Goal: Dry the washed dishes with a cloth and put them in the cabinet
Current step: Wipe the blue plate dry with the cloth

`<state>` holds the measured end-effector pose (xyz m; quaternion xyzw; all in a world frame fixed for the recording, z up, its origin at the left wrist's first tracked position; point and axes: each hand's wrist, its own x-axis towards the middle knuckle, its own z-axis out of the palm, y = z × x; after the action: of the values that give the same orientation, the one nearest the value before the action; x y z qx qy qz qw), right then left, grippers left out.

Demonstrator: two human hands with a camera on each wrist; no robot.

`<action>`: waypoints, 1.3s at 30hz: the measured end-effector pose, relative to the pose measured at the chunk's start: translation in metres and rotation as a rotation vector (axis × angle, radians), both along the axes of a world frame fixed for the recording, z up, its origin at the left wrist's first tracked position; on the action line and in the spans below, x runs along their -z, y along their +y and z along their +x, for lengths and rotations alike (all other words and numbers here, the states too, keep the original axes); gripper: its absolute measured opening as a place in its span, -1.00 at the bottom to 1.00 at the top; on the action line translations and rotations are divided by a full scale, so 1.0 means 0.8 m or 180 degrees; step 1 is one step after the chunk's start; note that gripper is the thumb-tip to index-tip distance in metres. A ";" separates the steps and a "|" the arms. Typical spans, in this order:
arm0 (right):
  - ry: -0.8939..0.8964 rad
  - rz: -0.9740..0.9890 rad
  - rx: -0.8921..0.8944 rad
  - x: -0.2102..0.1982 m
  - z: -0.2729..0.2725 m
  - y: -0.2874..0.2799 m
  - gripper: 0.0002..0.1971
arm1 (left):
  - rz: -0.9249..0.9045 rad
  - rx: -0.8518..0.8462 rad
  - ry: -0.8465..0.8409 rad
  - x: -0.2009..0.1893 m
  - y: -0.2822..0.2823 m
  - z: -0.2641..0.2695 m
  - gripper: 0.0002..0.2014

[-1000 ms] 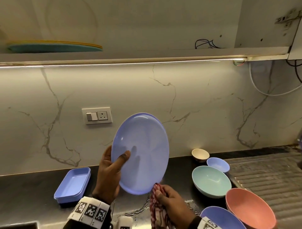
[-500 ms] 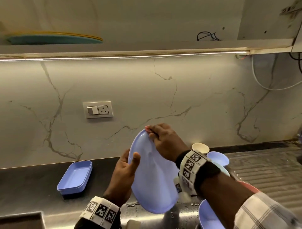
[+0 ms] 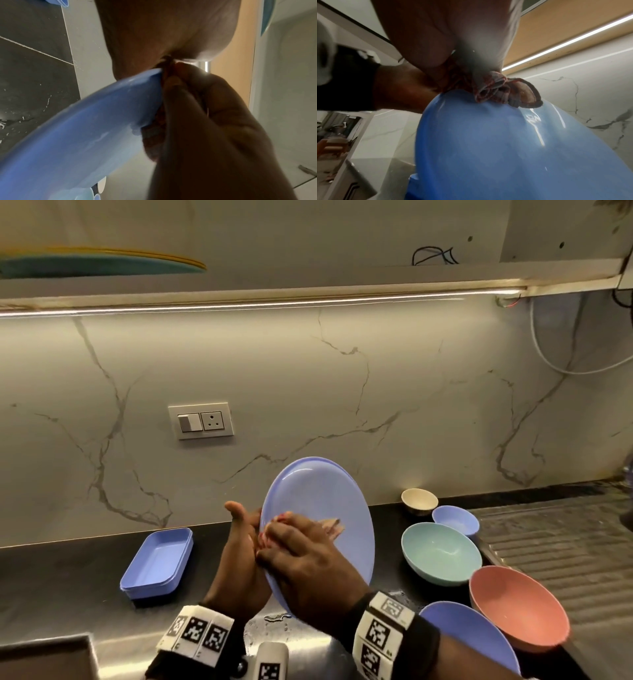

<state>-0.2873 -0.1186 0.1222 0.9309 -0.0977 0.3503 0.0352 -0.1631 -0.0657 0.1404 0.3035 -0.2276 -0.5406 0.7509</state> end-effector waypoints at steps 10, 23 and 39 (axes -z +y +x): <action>0.0462 -0.0506 -0.0273 0.059 -0.026 -0.003 -0.66 | 0.0485 -0.0459 -0.0571 0.017 0.003 0.011 -0.62; -0.0392 0.0498 -0.0041 0.113 -0.098 -0.085 -0.76 | 0.0545 -0.0778 -0.0543 -0.015 0.024 0.055 -0.55; -0.1334 0.1218 -0.0139 -0.099 -0.054 -0.111 -0.67 | 0.0498 -0.0825 -0.1019 -0.021 0.035 0.040 -0.71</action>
<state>-0.3305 -0.2072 0.2013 0.8297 -0.1471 0.5110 -0.1697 -0.1313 -0.0375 0.1571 0.4696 -0.2604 -0.4004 0.7425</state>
